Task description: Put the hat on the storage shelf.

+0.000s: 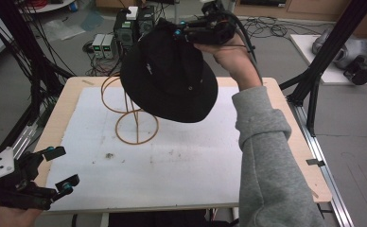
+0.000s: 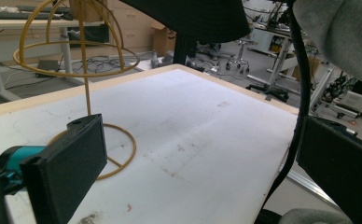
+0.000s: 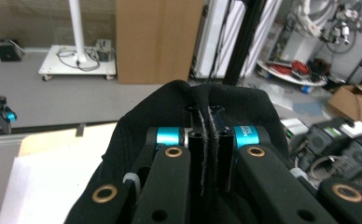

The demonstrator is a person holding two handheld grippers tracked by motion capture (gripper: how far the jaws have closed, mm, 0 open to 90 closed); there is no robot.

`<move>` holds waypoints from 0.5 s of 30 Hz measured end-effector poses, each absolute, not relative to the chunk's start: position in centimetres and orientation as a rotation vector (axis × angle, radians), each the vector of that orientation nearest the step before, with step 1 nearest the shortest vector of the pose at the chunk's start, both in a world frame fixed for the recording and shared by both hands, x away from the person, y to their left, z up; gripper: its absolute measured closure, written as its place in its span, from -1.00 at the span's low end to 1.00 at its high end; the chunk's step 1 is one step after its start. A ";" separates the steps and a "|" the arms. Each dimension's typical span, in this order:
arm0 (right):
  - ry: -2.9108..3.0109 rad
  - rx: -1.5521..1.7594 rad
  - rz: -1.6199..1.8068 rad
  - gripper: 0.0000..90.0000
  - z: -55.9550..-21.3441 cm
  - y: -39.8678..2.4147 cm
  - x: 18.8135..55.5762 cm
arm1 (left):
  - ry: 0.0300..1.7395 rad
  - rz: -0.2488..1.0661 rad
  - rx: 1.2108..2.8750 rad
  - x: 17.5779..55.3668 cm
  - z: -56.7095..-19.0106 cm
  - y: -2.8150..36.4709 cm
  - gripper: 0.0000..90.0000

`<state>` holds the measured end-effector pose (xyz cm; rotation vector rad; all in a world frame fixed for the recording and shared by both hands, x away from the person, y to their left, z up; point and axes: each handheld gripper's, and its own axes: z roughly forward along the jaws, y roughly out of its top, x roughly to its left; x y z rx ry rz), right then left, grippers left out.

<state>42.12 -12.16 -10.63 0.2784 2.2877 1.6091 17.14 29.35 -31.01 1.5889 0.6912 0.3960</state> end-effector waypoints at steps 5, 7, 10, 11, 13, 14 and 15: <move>2.299 0.237 1.613 0.97 -10.5 -9.9 42.2 | 0.704 0.405 1.587 16.7 -31.1 29.6 -0.96; 2.306 0.220 1.618 0.97 -10.4 -8.9 42.2 | 0.705 0.405 1.587 16.6 -31.1 29.6 -0.95; 2.316 0.193 1.616 0.97 -10.2 -7.6 42.2 | 0.710 0.405 1.591 16.4 -31.2 29.6 -0.95; 2.329 0.177 1.606 0.97 -10.2 -6.6 42.2 | 0.710 0.405 1.593 16.4 -31.2 29.7 -0.95; 2.337 0.162 1.594 0.97 -10.4 -5.6 42.3 | 0.716 0.408 1.588 16.1 -31.2 29.7 -0.95; 2.341 0.156 1.592 0.97 -10.5 -5.2 42.3 | 0.718 0.410 1.590 16.0 -31.2 29.8 -0.95; 2.345 0.151 1.593 0.97 -10.6 -4.7 42.3 | 0.718 0.414 1.590 15.9 -31.2 29.9 -0.96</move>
